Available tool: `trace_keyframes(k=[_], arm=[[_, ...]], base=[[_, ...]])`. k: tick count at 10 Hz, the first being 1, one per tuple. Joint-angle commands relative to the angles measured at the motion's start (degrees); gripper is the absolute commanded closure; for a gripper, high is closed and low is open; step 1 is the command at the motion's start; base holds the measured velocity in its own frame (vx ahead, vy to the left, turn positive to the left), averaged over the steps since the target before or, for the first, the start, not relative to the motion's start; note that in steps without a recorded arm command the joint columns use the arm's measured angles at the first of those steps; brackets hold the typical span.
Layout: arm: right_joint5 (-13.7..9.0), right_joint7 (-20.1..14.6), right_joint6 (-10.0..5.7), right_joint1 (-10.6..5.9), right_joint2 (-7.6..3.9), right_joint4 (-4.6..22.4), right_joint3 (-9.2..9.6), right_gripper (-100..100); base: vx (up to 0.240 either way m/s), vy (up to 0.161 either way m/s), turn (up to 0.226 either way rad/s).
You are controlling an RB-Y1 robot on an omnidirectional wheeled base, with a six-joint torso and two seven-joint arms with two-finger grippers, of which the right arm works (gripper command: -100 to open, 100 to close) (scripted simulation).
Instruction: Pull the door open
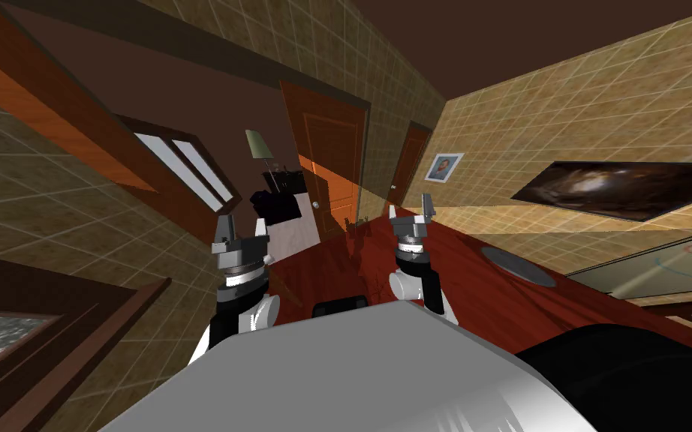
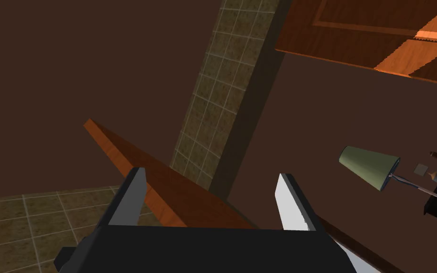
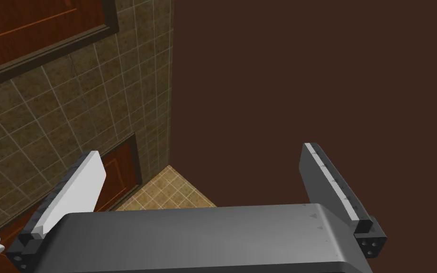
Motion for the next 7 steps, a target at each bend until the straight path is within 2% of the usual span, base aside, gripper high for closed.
trace_keyframes(k=[1,4,7], arm=[[-1.0,-0.9,-0.52,-0.19,-0.44,1.4,-0.21,-100],[-3.1,-2.9,-1.69,-0.6,-1.23,4.5,-0.67,-100],[-5.0,-4.7,-2.76,-0.98,-1.83,7.3,-1.09,-100]], base=[[0.025,0.004,0.194],[0.066,0.007,0.257],[0.07,-0.003,0.214]])
